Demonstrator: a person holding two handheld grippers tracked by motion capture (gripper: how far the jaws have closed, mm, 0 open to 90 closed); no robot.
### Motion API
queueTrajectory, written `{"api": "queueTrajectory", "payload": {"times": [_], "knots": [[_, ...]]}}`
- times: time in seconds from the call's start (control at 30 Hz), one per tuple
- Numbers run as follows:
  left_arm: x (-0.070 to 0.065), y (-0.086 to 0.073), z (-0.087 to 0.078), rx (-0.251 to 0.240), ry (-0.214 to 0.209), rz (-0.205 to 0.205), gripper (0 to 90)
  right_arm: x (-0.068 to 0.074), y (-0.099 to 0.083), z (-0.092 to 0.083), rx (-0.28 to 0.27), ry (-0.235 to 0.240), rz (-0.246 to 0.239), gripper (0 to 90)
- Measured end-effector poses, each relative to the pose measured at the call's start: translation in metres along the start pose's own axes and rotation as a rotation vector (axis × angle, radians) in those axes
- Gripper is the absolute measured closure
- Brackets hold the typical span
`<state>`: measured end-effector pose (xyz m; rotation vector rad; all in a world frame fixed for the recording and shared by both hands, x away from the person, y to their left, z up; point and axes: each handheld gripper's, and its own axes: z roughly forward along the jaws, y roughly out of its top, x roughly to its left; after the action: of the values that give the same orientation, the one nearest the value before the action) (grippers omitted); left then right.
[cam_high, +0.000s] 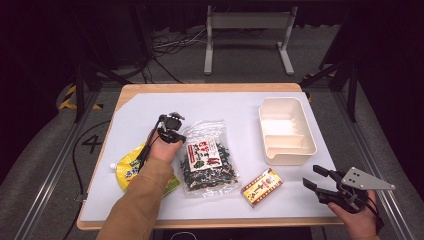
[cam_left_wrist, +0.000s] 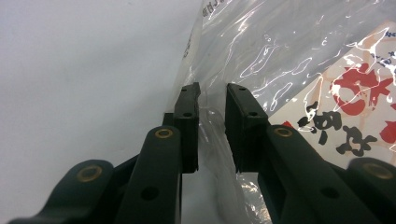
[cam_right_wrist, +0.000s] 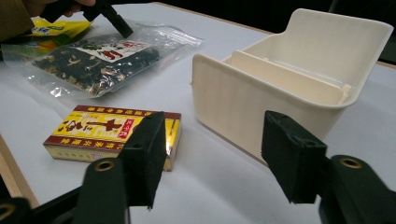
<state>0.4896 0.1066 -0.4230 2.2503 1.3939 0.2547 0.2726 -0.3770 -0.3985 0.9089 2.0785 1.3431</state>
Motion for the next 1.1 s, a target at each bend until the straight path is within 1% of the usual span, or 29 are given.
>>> {"api": "queueTrajectory", "payload": {"times": [0.07,0.13,0.17,0.23,0.37,0.43,0.53,0.67,0.7,0.73,0.77,0.8,0.83,0.87,0.9,0.93,0.97,1.0,1.03,1.1], "knots": [[0.002,0.000,-0.001,-0.007,-0.015,-0.022,77.7,0.000,0.000,-0.001,-0.014,0.011,0.002,52.2],[0.004,0.000,-0.001,-0.011,-0.022,-0.028,79.7,0.000,0.000,-0.001,-0.023,0.009,-0.006,53.5],[0.005,-0.001,-0.003,-0.023,-0.025,-0.038,82.1,0.000,0.001,-0.003,-0.020,0.010,-0.004,57.8],[0.006,-0.001,-0.006,-0.039,-0.027,-0.044,83.9,0.000,0.001,-0.003,-0.023,0.015,-0.002,57.7],[0.005,0.000,-0.012,-0.080,-0.029,-0.035,85.5,-0.001,0.000,-0.003,-0.018,0.029,0.005,55.9],[0.005,0.000,-0.017,-0.105,-0.043,-0.040,86.0,0.001,0.000,-0.002,-0.014,0.031,-0.007,55.3],[0.007,-0.001,-0.029,-0.151,-0.074,-0.053,87.8,0.001,0.000,-0.002,-0.015,0.029,-0.007,55.1],[0.004,-0.002,-0.045,-0.211,-0.081,-0.030,88.3,0.001,0.000,-0.002,-0.008,0.027,-0.001,55.0],[0.003,-0.002,-0.048,-0.223,-0.083,-0.029,88.4,0.002,0.001,-0.002,-0.010,0.027,0.000,55.0],[0.003,-0.002,-0.048,-0.223,-0.083,-0.029,88.4,0.002,0.001,-0.002,-0.009,0.026,-0.002,55.0],[0.000,-0.003,-0.060,-0.269,-0.097,-0.018,88.5,0.003,0.003,-0.002,-0.009,0.029,-0.003,54.9],[0.000,-0.003,-0.060,-0.269,-0.097,-0.018,88.5,0.003,0.003,-0.002,-0.009,0.029,-0.003,54.9],[-0.003,-0.005,-0.070,-0.305,-0.107,0.002,88.5,0.004,0.005,-0.002,-0.009,0.030,-0.007,54.9],[-0.003,-0.005,-0.070,-0.305,-0.107,0.002,88.5,0.005,0.007,-0.002,-0.011,0.030,-0.009,54.9],[-0.005,-0.006,-0.075,-0.325,-0.112,0.016,88.4,0.006,0.008,-0.001,-0.011,0.036,-0.011,54.9],[-0.009,-0.009,-0.086,-0.369,-0.119,0.029,88.4,0.007,0.010,-0.001,-0.010,0.036,-0.011,54.9],[-0.011,-0.011,-0.092,-0.392,-0.128,0.034,88.4,0.008,0.011,0.000,-0.006,0.037,-0.012,54.7],[-0.013,-0.013,-0.097,-0.412,-0.129,0.043,88.4,0.010,0.012,0.000,-0.003,0.040,-0.013,54.7],[-0.013,-0.013,-0.097,-0.412,-0.129,0.043,88.4,0.010,0.012,0.000,-0.003,0.040,-0.013,54.7],[-0.020,-0.018,-0.106,-0.452,-0.130,0.061,88.4,0.012,0.014,0.001,0.000,0.046,-0.015,54.8]]}}
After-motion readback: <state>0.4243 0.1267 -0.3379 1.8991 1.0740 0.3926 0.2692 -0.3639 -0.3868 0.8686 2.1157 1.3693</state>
